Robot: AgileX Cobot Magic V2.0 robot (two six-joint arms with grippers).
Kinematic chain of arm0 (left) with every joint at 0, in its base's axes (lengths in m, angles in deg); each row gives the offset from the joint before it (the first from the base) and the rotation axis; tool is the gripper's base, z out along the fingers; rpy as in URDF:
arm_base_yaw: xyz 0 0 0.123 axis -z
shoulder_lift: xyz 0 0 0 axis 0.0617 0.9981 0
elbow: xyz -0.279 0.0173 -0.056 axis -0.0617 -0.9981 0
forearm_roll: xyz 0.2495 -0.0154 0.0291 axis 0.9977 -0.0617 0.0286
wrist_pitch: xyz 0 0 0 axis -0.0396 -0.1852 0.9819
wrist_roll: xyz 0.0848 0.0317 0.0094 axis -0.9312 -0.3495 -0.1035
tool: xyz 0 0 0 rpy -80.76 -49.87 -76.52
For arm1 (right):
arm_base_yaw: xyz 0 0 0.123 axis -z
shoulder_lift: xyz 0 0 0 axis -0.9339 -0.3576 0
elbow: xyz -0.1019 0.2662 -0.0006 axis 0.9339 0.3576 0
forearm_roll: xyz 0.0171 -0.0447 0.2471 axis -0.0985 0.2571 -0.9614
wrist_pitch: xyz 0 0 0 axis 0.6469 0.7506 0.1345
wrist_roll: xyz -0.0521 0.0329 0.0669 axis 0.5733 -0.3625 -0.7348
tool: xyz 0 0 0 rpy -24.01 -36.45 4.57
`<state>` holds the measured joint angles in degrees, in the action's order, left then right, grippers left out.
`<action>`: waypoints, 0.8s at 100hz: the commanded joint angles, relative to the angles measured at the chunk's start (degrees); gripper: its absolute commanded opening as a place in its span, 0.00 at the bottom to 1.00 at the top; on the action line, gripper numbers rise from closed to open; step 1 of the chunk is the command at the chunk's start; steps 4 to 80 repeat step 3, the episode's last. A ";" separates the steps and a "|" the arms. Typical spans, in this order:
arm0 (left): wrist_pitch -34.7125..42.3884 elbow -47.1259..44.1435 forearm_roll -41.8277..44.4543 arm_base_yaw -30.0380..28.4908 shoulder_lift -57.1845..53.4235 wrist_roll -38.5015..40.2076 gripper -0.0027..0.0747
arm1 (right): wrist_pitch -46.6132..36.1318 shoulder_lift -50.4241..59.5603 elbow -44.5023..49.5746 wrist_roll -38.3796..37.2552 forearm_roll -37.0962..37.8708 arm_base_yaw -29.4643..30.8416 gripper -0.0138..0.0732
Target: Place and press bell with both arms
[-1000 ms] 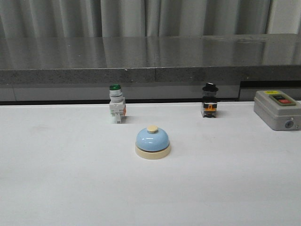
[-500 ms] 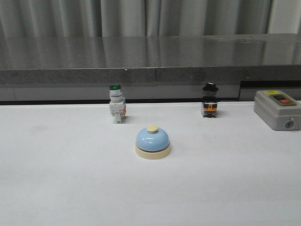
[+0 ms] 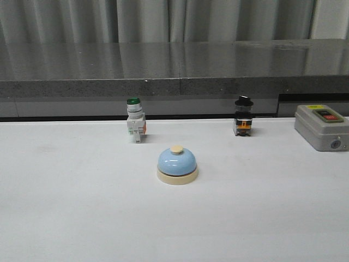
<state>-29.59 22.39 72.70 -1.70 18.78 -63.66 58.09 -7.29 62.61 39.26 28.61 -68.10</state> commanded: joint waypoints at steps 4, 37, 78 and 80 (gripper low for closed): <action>4.21 -2.47 -0.11 0.14 -1.61 0.17 0.01 | -3.92 0.85 -0.81 0.14 0.63 0.29 0.08; 4.21 -2.47 -0.11 0.14 -1.61 0.17 0.01 | -3.92 0.85 -0.81 0.14 0.63 0.29 0.08; 4.21 -2.47 -0.11 0.14 -1.61 0.17 0.01 | -3.92 0.85 -0.81 0.14 0.63 0.29 0.08; 4.21 -2.47 -0.11 0.14 -1.61 0.17 0.01 | -3.92 0.85 -0.81 0.14 0.63 0.29 0.08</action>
